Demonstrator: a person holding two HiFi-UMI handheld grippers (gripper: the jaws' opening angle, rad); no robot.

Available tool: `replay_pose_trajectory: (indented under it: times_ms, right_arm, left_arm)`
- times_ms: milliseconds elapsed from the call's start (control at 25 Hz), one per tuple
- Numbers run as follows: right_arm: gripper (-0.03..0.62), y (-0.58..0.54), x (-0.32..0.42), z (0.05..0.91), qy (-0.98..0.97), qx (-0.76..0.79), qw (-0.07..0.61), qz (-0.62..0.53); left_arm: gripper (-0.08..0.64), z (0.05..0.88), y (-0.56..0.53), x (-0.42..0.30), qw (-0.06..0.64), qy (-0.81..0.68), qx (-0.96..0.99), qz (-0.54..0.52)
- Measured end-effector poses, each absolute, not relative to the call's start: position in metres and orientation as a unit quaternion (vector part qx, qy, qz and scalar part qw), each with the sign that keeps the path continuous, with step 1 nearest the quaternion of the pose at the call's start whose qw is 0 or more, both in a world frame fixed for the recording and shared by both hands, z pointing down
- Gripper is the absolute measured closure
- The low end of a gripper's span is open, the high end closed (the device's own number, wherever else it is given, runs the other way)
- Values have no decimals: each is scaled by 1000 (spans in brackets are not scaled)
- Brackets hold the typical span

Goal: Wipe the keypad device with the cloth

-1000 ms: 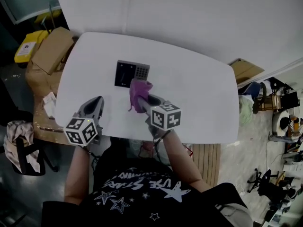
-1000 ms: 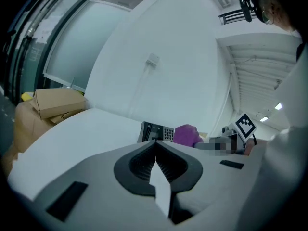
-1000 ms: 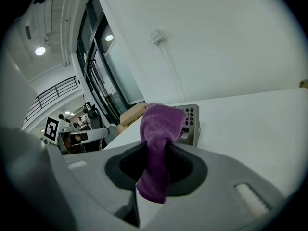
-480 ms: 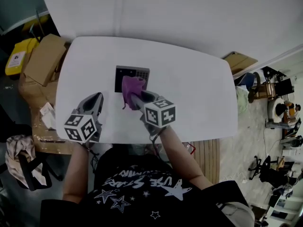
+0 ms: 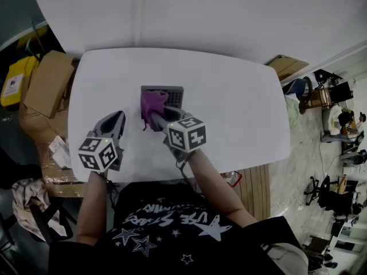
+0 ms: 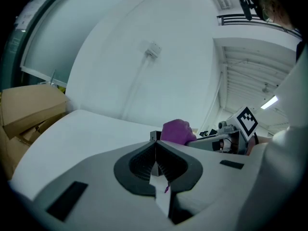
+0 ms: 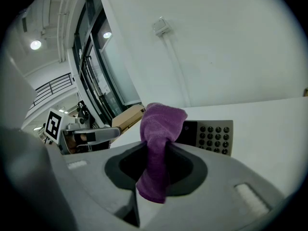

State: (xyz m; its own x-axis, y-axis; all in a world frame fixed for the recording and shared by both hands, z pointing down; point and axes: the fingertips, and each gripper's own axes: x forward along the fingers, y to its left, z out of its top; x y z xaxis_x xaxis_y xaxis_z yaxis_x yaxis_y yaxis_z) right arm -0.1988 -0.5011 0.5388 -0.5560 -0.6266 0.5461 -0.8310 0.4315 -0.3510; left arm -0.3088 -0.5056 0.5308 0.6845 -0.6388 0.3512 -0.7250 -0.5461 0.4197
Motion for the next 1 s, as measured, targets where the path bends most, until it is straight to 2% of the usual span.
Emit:
replay_pose_trajectory:
  times_ms: [400, 1000]
  right_arm:
    - [494, -527, -217, 551, -828, 440, 172, 303]
    - [494, -529, -196, 564, -813, 459, 167, 317]
  left_arm:
    - [551, 535, -526, -321, 274, -386, 877, 84]
    - [551, 540, -528, -314, 275, -380, 879, 91]
